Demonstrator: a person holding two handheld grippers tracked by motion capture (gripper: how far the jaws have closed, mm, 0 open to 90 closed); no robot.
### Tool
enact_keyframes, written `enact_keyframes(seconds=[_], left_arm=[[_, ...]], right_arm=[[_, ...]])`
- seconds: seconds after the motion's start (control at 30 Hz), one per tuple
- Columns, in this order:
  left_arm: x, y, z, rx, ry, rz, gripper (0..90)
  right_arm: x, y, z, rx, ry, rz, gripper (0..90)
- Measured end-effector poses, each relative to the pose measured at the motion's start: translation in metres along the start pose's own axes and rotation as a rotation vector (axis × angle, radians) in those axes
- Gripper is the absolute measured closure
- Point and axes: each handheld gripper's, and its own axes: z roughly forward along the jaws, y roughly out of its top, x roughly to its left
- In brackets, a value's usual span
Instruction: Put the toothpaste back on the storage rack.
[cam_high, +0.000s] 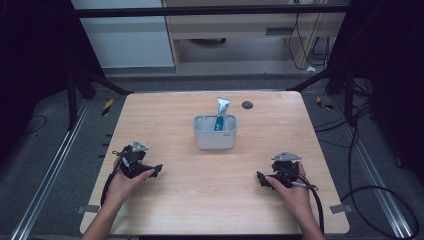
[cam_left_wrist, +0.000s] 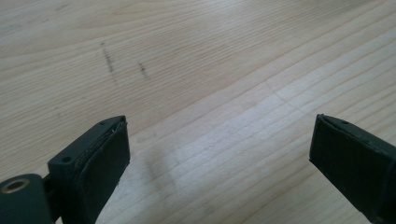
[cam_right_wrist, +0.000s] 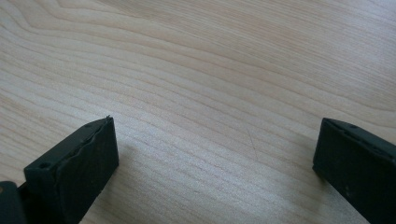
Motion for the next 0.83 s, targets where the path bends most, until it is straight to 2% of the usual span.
enact_keyframes(seconds=[0.1, 0.33, 0.43, 0.5, 0.57, 0.7, 0.83], left_arm=[[0.002, -0.005, 0.003, 0.010, 0.005, 0.002, 4.6], [0.013, -0.014, 0.009, -0.005, 0.007, -0.054, 4.3], [0.017, -0.017, 0.013, 0.002, 0.037, -0.039, 4.1], [0.019, -0.017, 0.014, -0.004, 0.024, -0.058, 2.6], [0.022, -0.017, 0.016, -0.018, 0.028, -0.062, 1.9], [0.025, -0.021, 0.021, -0.085, 0.022, -0.063, 0.0], [0.026, -0.021, 0.022, -0.089, 0.025, -0.066, 0.0]], right_arm=[[0.000, 0.000, 0.000, 0.000, 0.000, 0.000, 0.4], [0.000, 0.000, 0.000, 0.000, 0.000, 0.000, 0.4], [0.000, 0.000, 0.000, 0.000, 0.000, 0.000, 0.4], [0.000, 0.000, 0.000, 0.000, 0.000, 0.000, 0.4], [0.000, 0.000, 0.000, 0.000, 0.000, 0.000, 0.3], [0.000, 0.000, 0.000, 0.000, 0.000, 0.000, 0.4], [0.000, 0.000, 0.000, 0.000, 0.000, 0.000, 0.4]])
